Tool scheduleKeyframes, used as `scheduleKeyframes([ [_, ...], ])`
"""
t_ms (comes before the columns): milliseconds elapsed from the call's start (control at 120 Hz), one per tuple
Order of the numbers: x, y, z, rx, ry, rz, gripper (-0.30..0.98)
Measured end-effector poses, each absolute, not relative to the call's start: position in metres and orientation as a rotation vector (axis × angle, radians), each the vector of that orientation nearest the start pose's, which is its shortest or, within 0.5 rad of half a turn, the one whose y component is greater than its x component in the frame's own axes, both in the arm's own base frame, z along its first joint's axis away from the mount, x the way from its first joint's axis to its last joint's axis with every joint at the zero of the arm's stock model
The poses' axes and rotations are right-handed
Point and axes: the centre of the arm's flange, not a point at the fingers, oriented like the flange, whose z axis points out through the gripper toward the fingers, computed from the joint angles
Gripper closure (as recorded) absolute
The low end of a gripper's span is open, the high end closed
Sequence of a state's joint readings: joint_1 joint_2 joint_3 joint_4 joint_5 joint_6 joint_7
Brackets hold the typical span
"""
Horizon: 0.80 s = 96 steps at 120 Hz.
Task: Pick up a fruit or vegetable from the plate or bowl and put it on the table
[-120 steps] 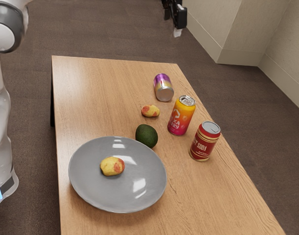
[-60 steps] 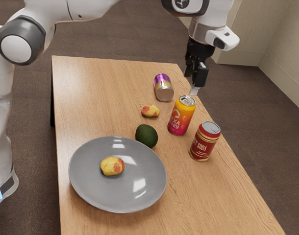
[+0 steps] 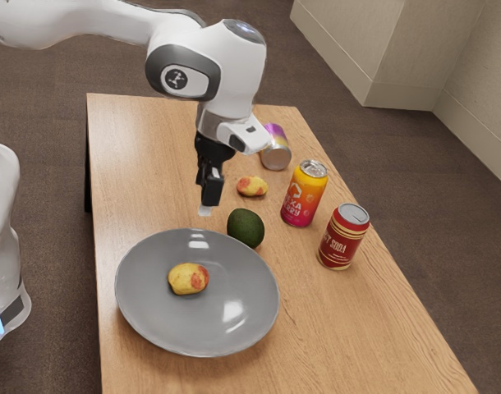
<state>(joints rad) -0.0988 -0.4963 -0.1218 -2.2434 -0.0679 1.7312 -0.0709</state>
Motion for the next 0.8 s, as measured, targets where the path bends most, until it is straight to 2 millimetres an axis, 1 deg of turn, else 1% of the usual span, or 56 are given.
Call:
scheduleKeyframes([
  [133,0.375,-0.103,0.561,-3.149,0.207,-0.075,0.0],
  [250,0.364,-0.1,0.557,-3.151,0.203,-0.105,0.0],
  [342,0.35,-0.098,0.555,-3.147,0.205,-0.127,0.0],
  [392,0.345,-0.097,0.55,-3.145,0.204,-0.121,0.0],
  [442,0.342,-0.096,0.54,-3.145,0.203,-0.101,0.0],
  [542,0.345,-0.102,0.522,-3.138,0.22,-0.07,0.0],
  [575,0.347,-0.107,0.518,-3.132,0.234,-0.064,0.0],
  [642,0.347,-0.114,0.515,-3.127,0.254,-0.065,0.0],
  [708,0.346,-0.12,0.515,-3.127,0.269,-0.076,0.0],
  [800,0.338,-0.122,0.511,-3.133,0.274,-0.077,0.0],
])
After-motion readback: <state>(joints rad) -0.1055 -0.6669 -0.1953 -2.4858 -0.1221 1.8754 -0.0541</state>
